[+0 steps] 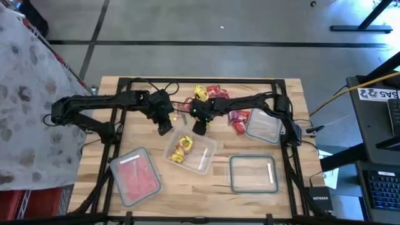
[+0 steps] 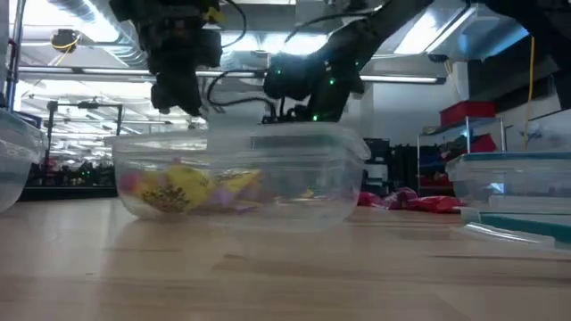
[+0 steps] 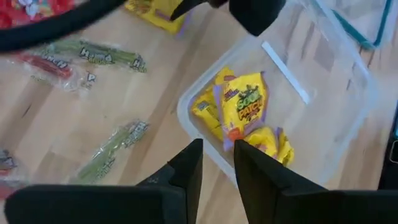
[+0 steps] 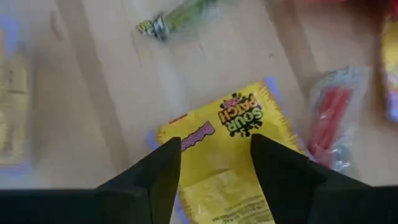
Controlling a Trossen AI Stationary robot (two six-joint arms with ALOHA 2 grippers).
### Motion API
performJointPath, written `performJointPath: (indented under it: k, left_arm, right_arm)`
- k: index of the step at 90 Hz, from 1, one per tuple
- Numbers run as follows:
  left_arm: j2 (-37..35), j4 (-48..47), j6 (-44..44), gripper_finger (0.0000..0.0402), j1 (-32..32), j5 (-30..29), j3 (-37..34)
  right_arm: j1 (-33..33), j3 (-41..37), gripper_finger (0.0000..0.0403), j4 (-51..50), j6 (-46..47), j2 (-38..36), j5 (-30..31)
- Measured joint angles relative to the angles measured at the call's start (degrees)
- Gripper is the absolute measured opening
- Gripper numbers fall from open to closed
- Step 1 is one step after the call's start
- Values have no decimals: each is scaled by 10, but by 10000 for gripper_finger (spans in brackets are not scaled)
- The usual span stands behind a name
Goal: Sort candy
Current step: Put the yellow candy into the rectangular transparent bin
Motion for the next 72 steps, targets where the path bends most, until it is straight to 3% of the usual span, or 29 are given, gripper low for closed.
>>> performJointPath:
  k: [12, 30, 62, 72]
  left_arm:
    - [0, -47, -29, 75, 0, -39, 0]
    - [0, -68, -33, 75, 0, -51, 0]
    - [0, -52, 22, 75, 0, -51, 0]
    - [0, 1, 68, 75, 0, -11, -12]
  right_arm:
    - [8, 3, 147, -15, 29, 13, 26]
    - [20, 0, 16, -31, 28, 4, 80]
    - [19, -2, 2, -64, 4, -88, 146]
    - [19, -2, 1, -67, 9, -114, 150]
